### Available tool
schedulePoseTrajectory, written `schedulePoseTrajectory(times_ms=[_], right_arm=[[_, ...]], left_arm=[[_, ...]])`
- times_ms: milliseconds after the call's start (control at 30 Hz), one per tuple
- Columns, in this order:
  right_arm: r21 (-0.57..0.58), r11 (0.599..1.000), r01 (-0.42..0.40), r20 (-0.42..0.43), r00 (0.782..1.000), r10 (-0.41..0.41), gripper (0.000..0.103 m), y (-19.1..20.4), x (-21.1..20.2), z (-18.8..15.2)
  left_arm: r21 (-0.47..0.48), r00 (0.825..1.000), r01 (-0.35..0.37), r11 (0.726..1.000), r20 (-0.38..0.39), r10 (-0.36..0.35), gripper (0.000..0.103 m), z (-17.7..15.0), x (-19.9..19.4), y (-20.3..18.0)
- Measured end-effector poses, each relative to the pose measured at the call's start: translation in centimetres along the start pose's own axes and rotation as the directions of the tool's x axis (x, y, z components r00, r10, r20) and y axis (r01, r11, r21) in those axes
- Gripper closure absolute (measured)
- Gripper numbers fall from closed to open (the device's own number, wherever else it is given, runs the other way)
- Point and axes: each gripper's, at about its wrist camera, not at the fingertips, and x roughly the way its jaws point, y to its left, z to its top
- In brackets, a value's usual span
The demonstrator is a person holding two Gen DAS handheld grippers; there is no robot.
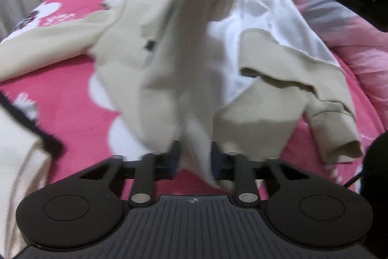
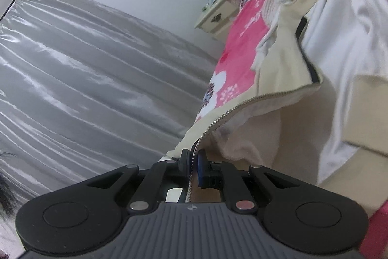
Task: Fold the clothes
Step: 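Spread the hoodie flat on the bed with both grippers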
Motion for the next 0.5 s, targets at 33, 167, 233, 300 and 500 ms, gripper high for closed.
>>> schedulePoseTrajectory(times_ms=[33, 167, 233, 300, 500], right_arm=[[-0.012, 1.000, 0.020, -0.009, 1.000, -0.020, 0.095, -0.1, -0.6, 0.0], [-0.082, 0.985, 0.151, -0.090, 0.983, -0.158, 0.095, -0.9, -2.0, -1.2], [-0.120, 0.964, 0.237, -0.152, 0.955, -0.254, 0.095, -2.0, -1.7, -2.7], [-0.146, 0.938, 0.313, -0.210, 0.917, -0.339, 0.095, -3.4, -0.7, -4.3], [-0.302, 0.882, 0.362, -0.168, 0.890, -0.423, 0.095, -1.8, -0.5, -5.0]], left_arm=[[0.007, 1.000, -0.014, 1.000, 0.006, 0.014, 0.099, -0.4, -0.5, 0.3], [0.135, 0.998, -0.069, 0.988, 0.020, 0.067, 0.101, -2.2, -3.5, 0.8], [0.228, 0.994, -0.109, 0.967, 0.021, 0.107, 0.101, -3.4, -3.7, 0.0], [0.301, 0.991, -0.133, 0.944, 0.024, 0.132, 0.101, -4.5, -3.5, -0.8], [0.355, 0.993, -0.111, 0.928, 0.002, 0.118, 0.101, -5.9, -2.6, -1.4]])
